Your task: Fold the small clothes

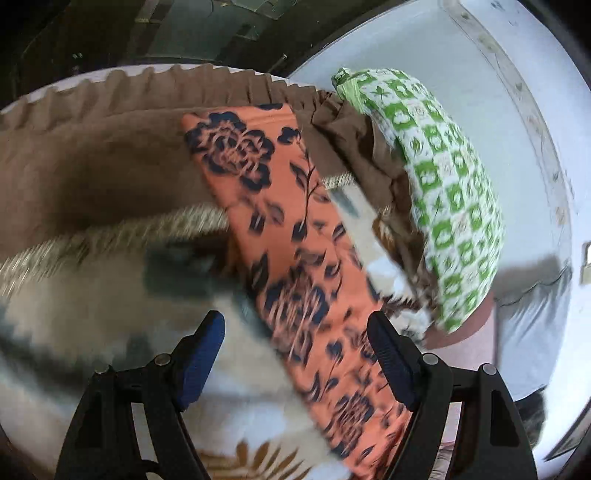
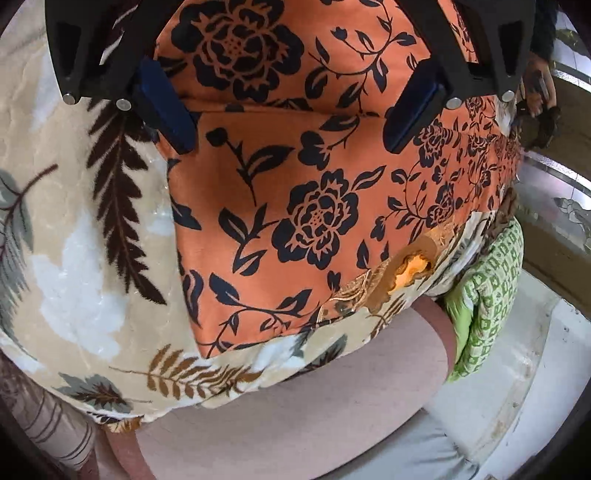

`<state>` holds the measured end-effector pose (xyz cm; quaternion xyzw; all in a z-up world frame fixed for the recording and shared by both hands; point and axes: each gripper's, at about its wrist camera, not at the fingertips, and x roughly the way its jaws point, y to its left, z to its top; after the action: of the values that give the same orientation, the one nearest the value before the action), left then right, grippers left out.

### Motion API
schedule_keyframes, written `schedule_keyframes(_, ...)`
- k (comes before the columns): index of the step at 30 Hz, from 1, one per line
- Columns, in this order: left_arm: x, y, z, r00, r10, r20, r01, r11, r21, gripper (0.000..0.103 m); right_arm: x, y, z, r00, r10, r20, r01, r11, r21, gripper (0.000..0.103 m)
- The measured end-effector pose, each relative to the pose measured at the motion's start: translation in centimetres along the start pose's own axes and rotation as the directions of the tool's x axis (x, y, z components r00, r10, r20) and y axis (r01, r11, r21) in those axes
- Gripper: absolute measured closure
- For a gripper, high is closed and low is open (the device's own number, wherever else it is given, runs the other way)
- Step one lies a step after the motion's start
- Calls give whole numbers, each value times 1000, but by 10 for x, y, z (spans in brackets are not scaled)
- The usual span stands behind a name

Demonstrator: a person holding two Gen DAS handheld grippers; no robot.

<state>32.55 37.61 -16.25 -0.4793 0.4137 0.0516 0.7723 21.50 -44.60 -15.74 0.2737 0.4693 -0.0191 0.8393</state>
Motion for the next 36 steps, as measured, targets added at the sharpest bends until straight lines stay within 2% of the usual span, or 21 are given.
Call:
schedule_keyframes(4, 15, 8, 14, 1000, 24, -19, -24, 999, -20, 25, -1, -1, -4, 1000, -12, 21, 11, 1000, 9, 1)
schedule_keyframes(5, 14, 10, 15, 1000, 22, -12, -23, 999, -22, 29, 0, -1, -5, 1000, -20, 21, 20, 1000, 7, 1)
schedule_keyframes(6, 14, 8, 17, 1000, 31, -5, -31, 999, -15, 53, 0, -1, -7, 999, -27, 21, 27, 1000, 4, 1)
schedule_keyframes(8, 15, 10, 17, 997, 66, -29, -66, 998, -4, 84, 1, 2, -6, 999, -39, 19, 39, 999, -8, 1)
schedule_keyframes(14, 18, 10, 15, 996, 85, -25, -86, 996, -38, 87, 1, 0, -6, 999, -23, 22, 23, 1000, -7, 1)
schedule_keyframes(17, 23, 12, 13, 998, 40, -53, -45, 993, -108, 87, 2, 0, -6, 1000, -19, 19, 19, 1000, -12, 1)
schedule_keyframes(20, 30, 21, 8, 996, -21, -92, -1, 973, -232, 62, 1, -1, -6, 1000, -12, 23, 12, 1000, -11, 1)
schedule_keyframes(22, 32, 18, 6, 995, -30, -90, 9, 976, -219, 62, 0, -3, -7, 1000, -5, 26, 6, 1000, -8, 1)
schedule_keyframes(23, 32, 14, 5, 995, -29, -92, 10, 979, -201, 68, -1, -3, -8, 1000, -2, 27, 2, 1000, -9, 1)
schedule_keyframes(24, 31, 9, 4, 995, -34, -91, 18, 984, -179, 80, -1, -3, -8, 1000, 0, 28, 1, 1000, -9, 1)
schedule_keyframes(26, 25, -5, 4, 998, -22, -60, 14, 992, -122, 92, 0, -3, -8, 1000, -2, 26, 2, 1000, -13, 1)
schedule_keyframes(27, 22, -13, 5, 999, -26, -48, 22, 996, -91, 95, 1, -2, -8, 1000, -4, 26, 4, 1000, -14, 1)
schedule_keyframes(30, 20, -27, 8, 1000, -6, -25, 5, 999, -46, 95, 2, 0, -8, 1000, -12, 28, 13, 1000, -19, 1)
schedule_keyframes(32, 25, -27, 8, 999, 4, -36, -6, 999, -46, 95, 3, 1, -8, 1000, -16, 27, 17, 1000, -26, 1)
schedule_keyframes(34, 35, -19, 7, 996, 16, -86, -21, 998, -59, 91, 3, 1, -8, 1000, -15, 26, 16, 999, -30, 1)
schedule_keyframes(35, 36, -14, 6, 995, 27, -92, -34, 997, -69, 81, 4, 1, -8, 1000, -14, 24, 15, 999, -30, 1)
schedule_keyframes(36, 41, -9, 6, 995, 51, -88, -59, 994, -87, 64, 4, 0, -8, 1000, -12, 23, 13, 999, -31, 1)
